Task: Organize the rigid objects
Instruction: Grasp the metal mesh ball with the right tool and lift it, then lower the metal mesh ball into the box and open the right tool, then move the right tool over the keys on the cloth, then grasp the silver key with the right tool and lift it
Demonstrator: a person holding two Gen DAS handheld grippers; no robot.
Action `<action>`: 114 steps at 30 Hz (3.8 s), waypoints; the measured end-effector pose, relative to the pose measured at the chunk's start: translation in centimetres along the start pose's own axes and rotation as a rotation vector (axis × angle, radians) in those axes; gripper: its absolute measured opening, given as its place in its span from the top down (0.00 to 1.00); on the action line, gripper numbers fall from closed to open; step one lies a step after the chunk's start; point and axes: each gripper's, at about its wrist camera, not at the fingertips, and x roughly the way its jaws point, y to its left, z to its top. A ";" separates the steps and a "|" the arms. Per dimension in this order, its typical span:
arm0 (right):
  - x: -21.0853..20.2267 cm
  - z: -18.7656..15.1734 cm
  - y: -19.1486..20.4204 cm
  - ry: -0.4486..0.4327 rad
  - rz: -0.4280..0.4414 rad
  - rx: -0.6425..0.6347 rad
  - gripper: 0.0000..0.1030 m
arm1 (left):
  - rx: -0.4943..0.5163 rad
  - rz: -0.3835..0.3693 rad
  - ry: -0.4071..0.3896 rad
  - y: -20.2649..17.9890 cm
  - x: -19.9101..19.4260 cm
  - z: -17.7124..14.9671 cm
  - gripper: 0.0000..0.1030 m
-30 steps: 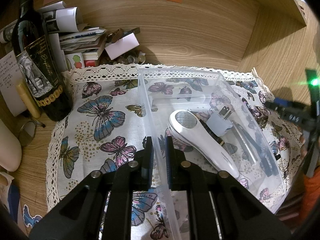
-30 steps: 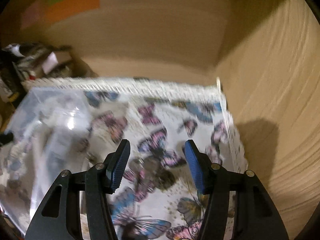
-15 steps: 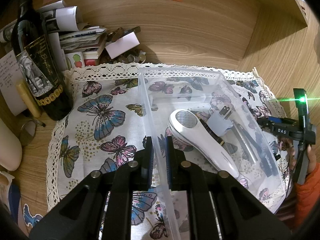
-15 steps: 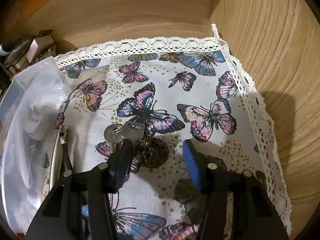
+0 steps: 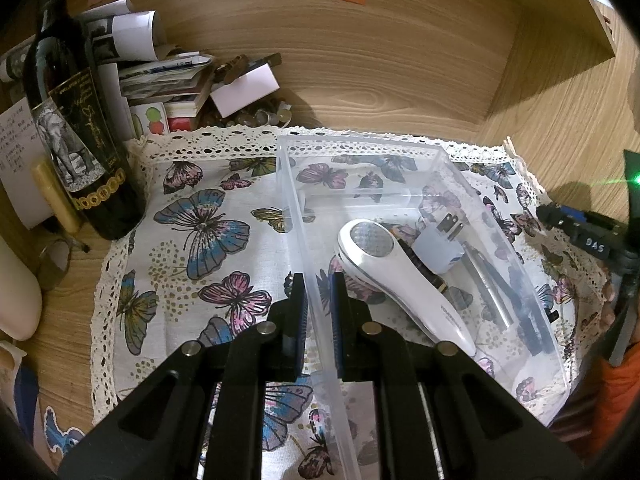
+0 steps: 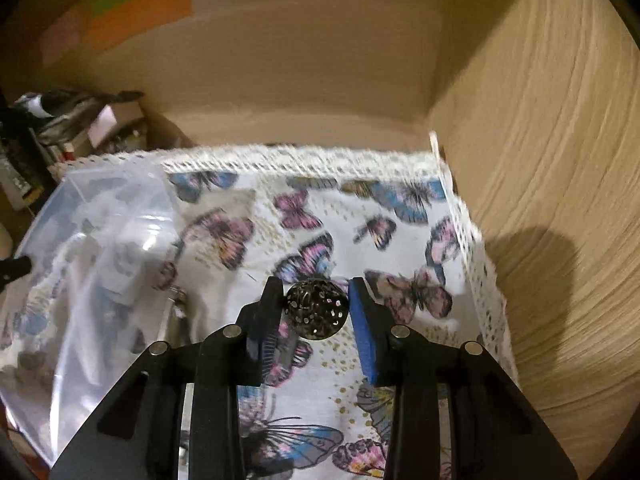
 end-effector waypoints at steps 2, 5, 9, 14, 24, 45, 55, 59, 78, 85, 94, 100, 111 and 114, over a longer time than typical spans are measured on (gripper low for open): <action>-0.7 0.6 0.8 -0.021 0.007 -0.018 0.70 | -0.002 -0.002 -0.001 0.0 0.0 0.0 0.90; -2.3 1.6 1.9 -0.068 0.033 -0.051 0.70 | -0.002 -0.002 -0.001 0.0 0.0 0.0 0.90; -3.2 2.7 4.0 -0.117 0.076 -0.086 0.70 | 0.000 -0.001 -0.001 0.0 0.0 0.0 0.90; -4.1 3.4 7.0 -0.155 0.144 -0.146 0.70 | 0.000 -0.001 -0.001 0.0 0.0 0.0 0.90; -2.9 2.4 11.9 -0.093 0.295 -0.227 0.70 | -0.001 -0.001 -0.002 0.0 0.0 0.0 0.90; -1.7 0.5 13.8 -0.013 0.315 -0.275 0.59 | -0.003 -0.005 -0.002 0.0 0.1 0.1 0.90; -4.7 2.4 10.2 -0.134 0.202 -0.196 0.59 | 0.002 -0.002 -0.005 -0.2 0.1 0.2 0.90; -5.1 2.8 7.9 -0.157 0.131 -0.147 0.59 | 0.003 -0.002 -0.005 -0.2 0.1 0.2 0.90; 3.9 -1.9 -0.1 0.137 -0.012 0.005 0.59 | 0.000 0.000 -0.010 -0.2 0.1 0.1 0.90; 5.5 -2.5 0.0 0.168 0.003 -0.005 0.59 | 0.000 -0.001 -0.011 0.0 0.1 0.0 0.90; 6.9 -1.4 0.4 0.139 0.023 -0.004 0.72 | -0.001 -0.001 -0.011 -0.1 0.1 0.0 0.90; 7.1 -1.0 0.9 0.136 0.040 -0.003 0.90 | 0.002 -0.001 -0.012 0.0 0.1 0.0 0.90; 4.0 -3.4 -0.7 0.118 0.015 0.005 0.90 | 0.005 0.001 -0.011 -0.1 0.0 -0.1 0.90; 2.8 -3.8 -1.1 0.108 0.016 0.002 0.90 | 0.005 0.001 -0.011 -0.1 0.0 -0.1 0.90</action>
